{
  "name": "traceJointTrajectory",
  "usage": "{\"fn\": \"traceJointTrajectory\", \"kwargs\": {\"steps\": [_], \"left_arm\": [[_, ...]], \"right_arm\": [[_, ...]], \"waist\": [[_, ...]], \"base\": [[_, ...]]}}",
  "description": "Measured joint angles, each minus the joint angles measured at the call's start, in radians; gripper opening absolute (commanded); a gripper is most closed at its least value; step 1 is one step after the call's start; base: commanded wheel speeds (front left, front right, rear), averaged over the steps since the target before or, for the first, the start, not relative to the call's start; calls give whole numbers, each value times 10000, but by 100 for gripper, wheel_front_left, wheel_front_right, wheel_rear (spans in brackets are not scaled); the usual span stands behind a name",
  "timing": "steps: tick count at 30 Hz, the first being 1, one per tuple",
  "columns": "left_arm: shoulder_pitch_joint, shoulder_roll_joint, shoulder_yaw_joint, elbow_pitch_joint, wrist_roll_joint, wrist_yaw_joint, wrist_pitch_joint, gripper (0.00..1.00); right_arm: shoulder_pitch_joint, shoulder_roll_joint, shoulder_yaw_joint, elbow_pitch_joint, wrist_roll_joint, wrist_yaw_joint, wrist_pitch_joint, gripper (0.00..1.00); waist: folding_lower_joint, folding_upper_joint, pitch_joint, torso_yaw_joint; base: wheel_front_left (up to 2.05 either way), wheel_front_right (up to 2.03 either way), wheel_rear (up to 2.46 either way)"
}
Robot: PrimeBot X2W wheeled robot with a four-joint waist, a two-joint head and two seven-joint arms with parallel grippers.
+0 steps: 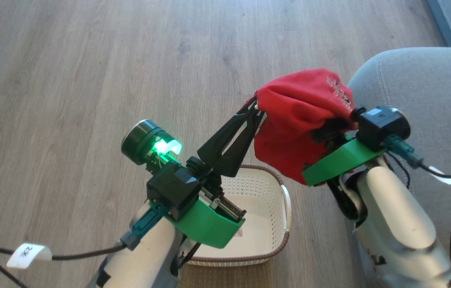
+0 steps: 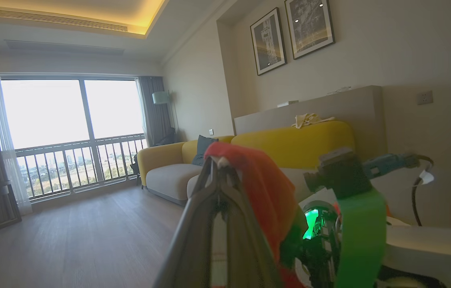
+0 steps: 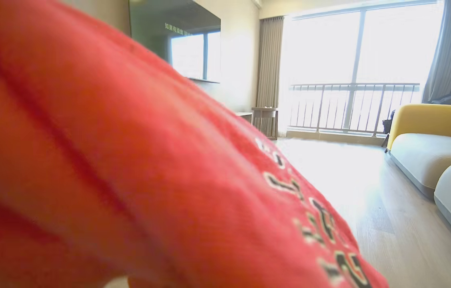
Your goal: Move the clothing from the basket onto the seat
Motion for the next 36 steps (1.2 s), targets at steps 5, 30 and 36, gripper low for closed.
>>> {"fn": "traceJointTrajectory", "kwargs": {"steps": [5,30,36], "left_arm": [[7,0,6,196,240,113,0,0],[81,-4,-426,3465,69,247,0,0],[64,-6,-633,3940,-205,161,0,0]], "right_arm": [[-38,-46,-251,-422,192,0,0,0],[-226,-378,236,-1028,957,0,0,0],[-226,-418,320,-1051,1124,0,0,0]], "waist": [[0,0,-30,-64],[0,0,-130,-170],[0,0,-137,-213]], "base": [[0,0,0],[0,0,0],[0,0,0]]}}
